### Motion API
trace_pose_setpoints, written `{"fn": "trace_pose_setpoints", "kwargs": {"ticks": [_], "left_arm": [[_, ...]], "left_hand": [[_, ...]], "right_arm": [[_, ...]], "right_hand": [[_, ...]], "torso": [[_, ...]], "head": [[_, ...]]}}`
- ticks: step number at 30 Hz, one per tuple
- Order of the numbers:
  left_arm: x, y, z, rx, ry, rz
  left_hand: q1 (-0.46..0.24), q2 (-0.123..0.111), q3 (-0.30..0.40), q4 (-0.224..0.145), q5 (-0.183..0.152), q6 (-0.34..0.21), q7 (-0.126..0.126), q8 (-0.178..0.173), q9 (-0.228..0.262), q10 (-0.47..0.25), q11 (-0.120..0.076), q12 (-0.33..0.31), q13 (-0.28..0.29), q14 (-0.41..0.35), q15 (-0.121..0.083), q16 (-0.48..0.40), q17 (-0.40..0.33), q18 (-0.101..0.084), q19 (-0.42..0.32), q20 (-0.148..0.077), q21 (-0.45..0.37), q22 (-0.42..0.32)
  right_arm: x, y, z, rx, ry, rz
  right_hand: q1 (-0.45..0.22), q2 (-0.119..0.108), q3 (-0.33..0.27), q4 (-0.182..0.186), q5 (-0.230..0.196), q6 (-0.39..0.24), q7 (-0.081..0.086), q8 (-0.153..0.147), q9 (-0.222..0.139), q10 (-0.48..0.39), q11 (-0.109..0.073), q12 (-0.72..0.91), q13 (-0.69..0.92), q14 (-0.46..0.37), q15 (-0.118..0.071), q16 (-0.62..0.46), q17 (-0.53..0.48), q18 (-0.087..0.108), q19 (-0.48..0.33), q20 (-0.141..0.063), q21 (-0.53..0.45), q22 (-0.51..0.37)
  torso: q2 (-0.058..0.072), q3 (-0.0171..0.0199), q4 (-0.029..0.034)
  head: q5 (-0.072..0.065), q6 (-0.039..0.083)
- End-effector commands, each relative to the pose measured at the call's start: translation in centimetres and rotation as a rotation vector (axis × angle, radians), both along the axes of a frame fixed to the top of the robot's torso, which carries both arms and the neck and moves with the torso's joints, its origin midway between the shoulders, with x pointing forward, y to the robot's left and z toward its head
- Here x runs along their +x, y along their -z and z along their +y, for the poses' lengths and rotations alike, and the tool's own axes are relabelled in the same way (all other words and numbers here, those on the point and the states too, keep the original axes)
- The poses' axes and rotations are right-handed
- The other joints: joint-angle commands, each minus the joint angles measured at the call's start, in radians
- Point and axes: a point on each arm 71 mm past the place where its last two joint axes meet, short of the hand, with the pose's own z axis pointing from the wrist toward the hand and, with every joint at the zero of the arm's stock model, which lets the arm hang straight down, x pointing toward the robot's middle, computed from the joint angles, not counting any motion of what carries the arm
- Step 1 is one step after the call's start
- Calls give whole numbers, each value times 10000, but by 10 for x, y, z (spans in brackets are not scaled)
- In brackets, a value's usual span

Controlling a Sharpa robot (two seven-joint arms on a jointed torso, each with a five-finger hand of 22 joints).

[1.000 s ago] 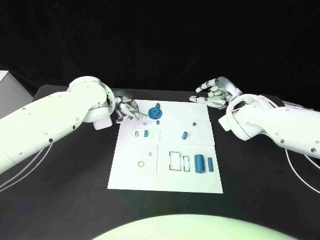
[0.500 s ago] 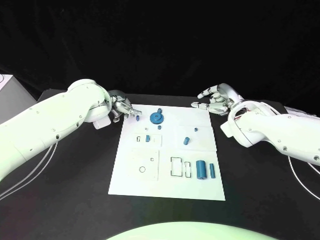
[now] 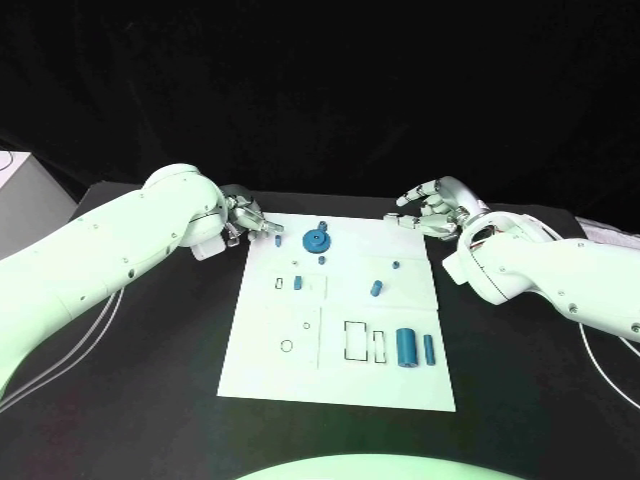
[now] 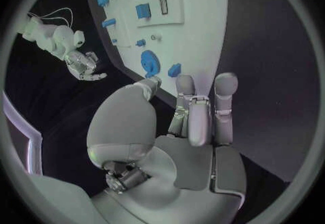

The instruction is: Assemble the parts on the task board

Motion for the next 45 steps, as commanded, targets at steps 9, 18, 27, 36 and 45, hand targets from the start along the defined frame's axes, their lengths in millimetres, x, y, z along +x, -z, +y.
{"fn": "trace_pose_setpoints", "kwargs": {"ticks": [9, 18, 27, 36, 45], "left_arm": [[4, 1, -5, 177, 129, -82], [6, 2, -7, 227, 157, 14], [7, 7, -13, -1, 271, 378], [6, 10, -13, -28, 310, 545], [6, 11, -13, -17, 366, 621]], "left_hand": [[-52, -24, -57, 10, -42, -96, 9, -67, -19, 46, 1, 26, -32, 151, 65, 17, 148, 7, 27, 9, 29, -34], [-68, -38, -86, 8, -52, -110, 16, -83, -33, 23, 8, 9, -71, 144, 72, 9, 129, 10, 16, 13, 18, -57], [-56, -45, -96, -1, -56, -118, 20, -92, -42, -13, 12, -22, -126, 127, 77, -11, 87, 24, -26, 16, -21, -132], [-50, -44, -103, -1, -60, -124, 24, -98, -48, -25, 16, -25, -131, 127, 80, -8, 93, 23, -29, 19, -22, -132], [86, 4, -92, -23, -57, -112, 29, -105, -74, -72, 24, -26, -156, 113, 93, -7, 85, 24, -47, 35, -32, -140]], "right_arm": [[-1, -2, 2, -12, -196, -74], [-1, -2, 3, -4, -210, -88], [0, -2, 4, -11, -233, -77], [1, -2, 5, -17, -245, -71], [1, -2, 5, -25, -233, -56]], "right_hand": [[-30, 95, -59, -7, 24, -54, 16, 52, 10, -77, 13, 15, 720, 785, 57, -44, 1753, 175, 218, 79, -19, 1308], [-28, 125, -78, -6, 56, -59, 16, 58, 10, -79, 13, 14, 716, 781, 56, -51, 1742, 179, 213, 79, -33, 1300], [-27, 134, -85, -6, 64, -61, 16, 61, 10, -83, 13, 10, 711, 784, 56, -46, 1750, 178, 215, 79, -31, 1302], [-22, 138, -90, -9, 68, -61, 15, 64, 11, -74, 13, 20, 720, 785, 56, -44, 1754, 174, 222, 78, -14, 1314], [-15, 148, -96, -10, 72, -60, 15, 68, 11, -73, 12, 22, 720, 788, 55, -39, 1764, 176, 219, 78, -24, 1308]], "torso": [[65, 24, -7], [73, 12, 9], [83, 12, 9], [69, 30, 24], [72, 29, 7]], "head": [[101, 51], [92, 26], [75, 0], [54, -65], [85, -103]]}}
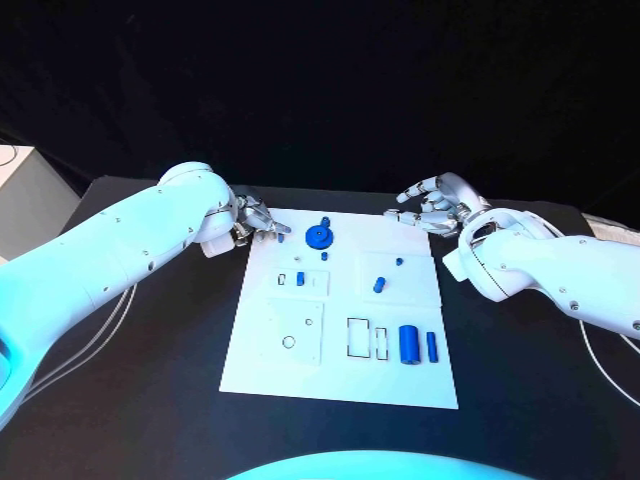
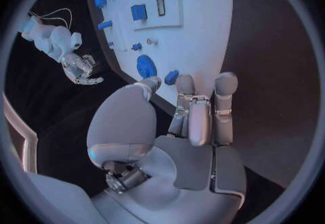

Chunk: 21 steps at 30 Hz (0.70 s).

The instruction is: Assemble the parts on the task board

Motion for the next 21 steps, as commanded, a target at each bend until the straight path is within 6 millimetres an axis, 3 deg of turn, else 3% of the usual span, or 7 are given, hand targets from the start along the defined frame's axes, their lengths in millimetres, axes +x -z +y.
{"fn": "trace_pose_setpoints", "kwargs": {"ticks": [1, 12, 21], "left_arm": [[-1, 0, -3, -143, 240, 170], [-1, 2, -5, -188, 192, 339], [0, 2, -3, -189, 77, 320]], "left_hand": [[183, 45, -19, -28, -48, -57, -7, -62, -28, -71, 23, -6, -5, 148, 61, 5, 103, 25, -44, 41, -26, 13], [989, 493, 235, -38, 11, 29, -68, 19, -81, -118, -30, 64, -70, 142, 23, 48, 125, 27, -47, 31, -4, 54], [1300, 697, 414, -38, 42, 3, -81, 38, -103, -145, -42, 73, -123, 146, 13, 69, 144, 22, -43, 23, 15, 85]], "right_arm": [[0, 0, 2, -45, -178, -20], [0, 0, 2, -46, -191, -4], [0, 0, 2, -50, -185, 4]], "right_hand": [[24, 109, -68, 19, 32, -61, 15, 68, 15, -73, 12, 22, 718, 788, 55, -39, 1760, 176, 220, 78, -25, 1313], [30, 131, -73, 19, 35, -59, 13, 75, 16, -61, 11, 35, 728, 789, 55, -37, 1762, 172, 228, 77, -7, 1326], [30, 131, -73, 19, 35, -59, 13, 75, 16, -61, 11, 35, 728, 789, 55, -37, 1762, 172, 228, 77, -7, 1326]], "torso": [[3, 2, -12], [4, 1, -8], [6, 0, -9]], "head": [[10, -21], [5, -45], [-8, -60]]}}
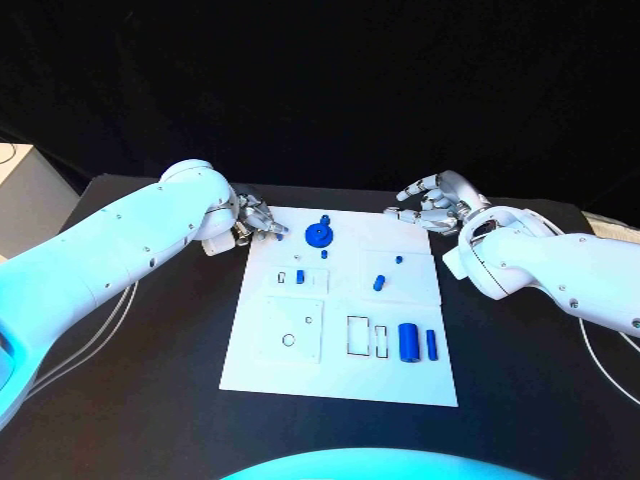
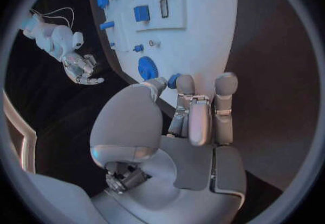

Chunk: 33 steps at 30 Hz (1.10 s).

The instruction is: Assemble the parts on the task board

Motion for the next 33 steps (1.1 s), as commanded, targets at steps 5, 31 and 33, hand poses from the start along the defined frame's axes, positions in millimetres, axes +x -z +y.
{"fn": "trace_pose_setpoints", "kwargs": {"ticks": [5, 31, 33], "left_arm": [[0, 0, -1, -210, 30, 51], [-15, -8, 1, -1334, -84, -28], [-19, -10, 1, -1362, -11, -46]], "left_hand": [[394, 186, 351, -13, 71, -17, -101, 87, -18, -70, -6, 42, -62, 153, 1, 94, 168, 17, -38, 19, 39, 52], [-1095, -312, 5814, -2527, 123, -24, -207, 1399, 210, 546, -144, 503, -88, 444, -132, 514, 824, -108, 307, -83, 766, 988], [-1243, -313, 5937, -2662, 151, 13, -227, 1441, 186, 636, -164, 572, 5, 479, -150, 552, 905, -128, 373, -99, 845, 1105]], "right_arm": [[0, 0, 2, -54, -188, -3], [0, 2, 2, -335, -350, -160], [0, 2, 2, -329, -346, -160]], "right_hand": [[-31, 82, -47, -10, 37, -53, 11, 42, 18, -54, 9, 43, 735, 788, 54, -40, 1760, 173, 227, 77, -14, 1318], [-3, 178, -76, -16, 444, -91, 11, 74, 15, -60, 7, 43, 715, 791, 50, -40, 1764, 179, 221, 72, -50, 1305], [-3, 178, -76, -16, 444, -91, 11, 74, 15, -60, 7, 43, 715, 791, 50, -40, 1764, 179, 221, 72, -50, 1305]], "torso": [[4, 1, -2], [-109, -8, -5], [-115, -11, -10]], "head": [[-13, -24], [78, -94], [99, -97]]}}
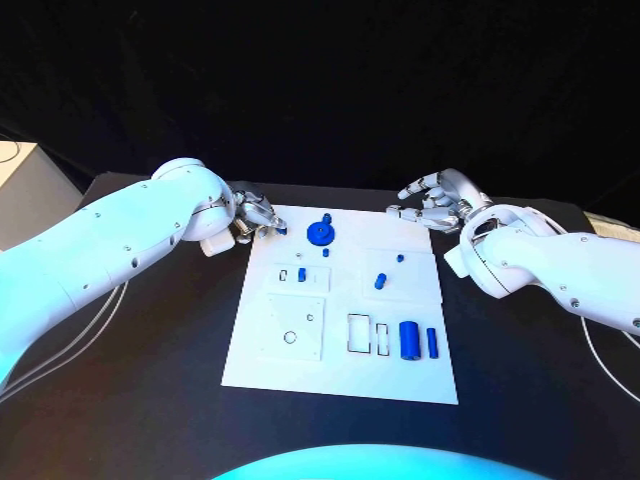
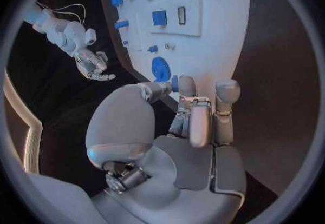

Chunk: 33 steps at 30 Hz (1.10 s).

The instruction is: Assemble the parts on the task board

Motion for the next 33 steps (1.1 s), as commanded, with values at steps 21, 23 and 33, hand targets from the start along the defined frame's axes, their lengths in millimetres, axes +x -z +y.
{"fn": "trace_pose_setpoints", "kwargs": {"ticks": [21, 23, 33], "left_arm": [[-57, -10, -2, 221, 827, -1211], [-65, -7, -3, 320, 964, -1360], [-82, 2, -7, 827, 1218, -2082]], "left_hand": [[-842, -10, 2376, -2458, 319, 486, -211, 237, -218, 703, -140, 517, 685, 717, -189, 335, 1524, -236, 490, -113, 486, 710], [-857, -16, 2385, -2466, 318, 493, -213, 239, -224, 720, -143, 530, 709, 724, -192, 343, 1544, -236, 492, -116, 489, 711], [-940, -50, 2448, -2514, 306, 549, -239, 254, -265, 826, -167, 599, 828, 760, -209, 383, 1638, -266, 589, -133, 574, 863]], "right_arm": [[3, -14, -5, 1607, 30, -2322], [5, -15, -8, 1971, 277, -2462], [13, -16, -10, 3554, 279, -2290]], "right_hand": [[908, 142, 1256, -10, 700, -209, -33, 300, 23, -4016, -45, -5365, -4657, -1485, -6, -5289, -3803, 1552, -2614, -15, -8526, -4234], [1194, 69, 1953, -6, 694, -405, 71, 228, -20, -4416, 63, -6294, -5453, -2448, 91, -7389, -5331, 1504, -2940, 97, -9335, -4860], [643, -687, 4506, -398, 723, -993, 822, 307, -148, -4828, 934, -10447, -10364, -4385, 1117, -12466, -7591, 1481, -4369, 1099, -12907, -8431]], "torso": [[-136, -2, 56], [-149, 10, 70], [-143, 20, 61]], "head": [[96, -238], [105, -290], [151, -385]]}}
